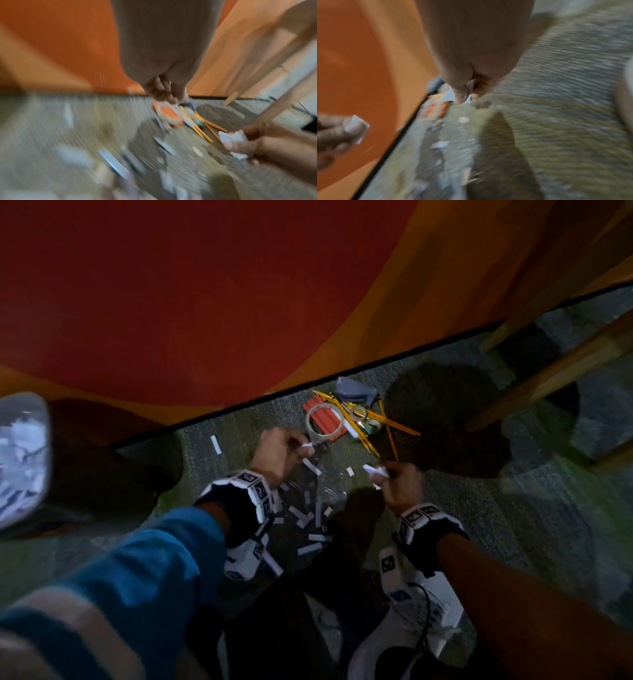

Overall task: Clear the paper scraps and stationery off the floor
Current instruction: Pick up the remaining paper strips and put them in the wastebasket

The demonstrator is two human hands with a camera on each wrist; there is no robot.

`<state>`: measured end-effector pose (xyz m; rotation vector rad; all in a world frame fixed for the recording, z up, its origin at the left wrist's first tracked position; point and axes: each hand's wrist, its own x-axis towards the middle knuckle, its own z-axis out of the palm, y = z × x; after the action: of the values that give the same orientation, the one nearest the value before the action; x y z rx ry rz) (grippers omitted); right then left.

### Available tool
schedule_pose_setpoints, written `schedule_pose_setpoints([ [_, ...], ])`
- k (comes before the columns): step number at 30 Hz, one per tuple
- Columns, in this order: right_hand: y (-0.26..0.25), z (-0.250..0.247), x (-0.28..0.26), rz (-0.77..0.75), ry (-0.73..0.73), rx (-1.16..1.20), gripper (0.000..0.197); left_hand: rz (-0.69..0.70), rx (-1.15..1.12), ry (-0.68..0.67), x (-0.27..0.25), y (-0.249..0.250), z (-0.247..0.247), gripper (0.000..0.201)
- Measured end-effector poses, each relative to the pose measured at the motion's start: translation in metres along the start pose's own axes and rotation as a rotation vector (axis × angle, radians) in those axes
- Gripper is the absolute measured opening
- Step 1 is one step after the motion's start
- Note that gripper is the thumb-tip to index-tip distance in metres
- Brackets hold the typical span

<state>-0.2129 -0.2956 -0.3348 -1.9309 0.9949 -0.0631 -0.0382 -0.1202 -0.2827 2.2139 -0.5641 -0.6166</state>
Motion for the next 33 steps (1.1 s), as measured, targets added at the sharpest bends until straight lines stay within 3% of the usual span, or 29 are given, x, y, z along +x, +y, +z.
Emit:
schedule_pose_setpoints([
  [3, -0.045, 0.013, -0.009, -0.044, -0.071, 0.064, 0.007, 0.06, 0.25, -0.108, -0.014, 0.022, -0.076, 0.008],
  [5, -0.081, 0.022, -0.012, -0.088, -0.096, 0.108, 0.033, 0.11, 0.4, -0.157, -0.03, 0.032, -0.129, 0.007],
  [7, -0.126, 0.032, -0.023, -0.135, -0.22, 0.101, 0.041, 0.099, 0.467, -0.149, -0.051, 0.032, -0.185, 0.005],
  [10, -0.198, 0.06, -0.041, -0.282, -0.359, 0.019, 0.029, 0.099, 0.534, -0.037, -0.091, 0.027, -0.266, 0.017],
  [13, -0.277, 0.096, -0.069, -0.452, -0.442, -0.03, 0.005, 0.018, 0.481, 0.126, -0.134, 0.013, -0.333, 0.007],
  [16, -0.349, 0.133, -0.103, -0.628, -0.508, -0.126, 0.004, -0.125, 0.369, 0.309, -0.164, -0.022, -0.376, 0.005],
  [19, -0.402, 0.176, -0.132, -0.653, -0.565, -0.193, 0.005, -0.259, 0.309, 0.391, -0.181, -0.055, -0.397, 0.005],
  [22, -0.434, 0.211, -0.145, -0.636, -0.561, -0.257, 0.015, -0.317, 0.289, 0.382, -0.183, -0.073, -0.401, 0.009],
  [26, -0.45, 0.221, -0.149, -0.646, -0.734, -0.347, 0.065, -0.333, 0.376, 0.394, -0.182, -0.078, -0.403, 0.033],
  [27, -0.45, 0.218, -0.147, -0.662, -0.747, -0.399, 0.07, -0.322, 0.405, 0.386, -0.182, -0.079, -0.404, 0.038],
  [33, -0.438, 0.153, -0.127, -0.787, -0.665, -0.704, 0.049, -0.185, 0.447, 0.28, -0.178, -0.054, -0.383, 0.034],
])
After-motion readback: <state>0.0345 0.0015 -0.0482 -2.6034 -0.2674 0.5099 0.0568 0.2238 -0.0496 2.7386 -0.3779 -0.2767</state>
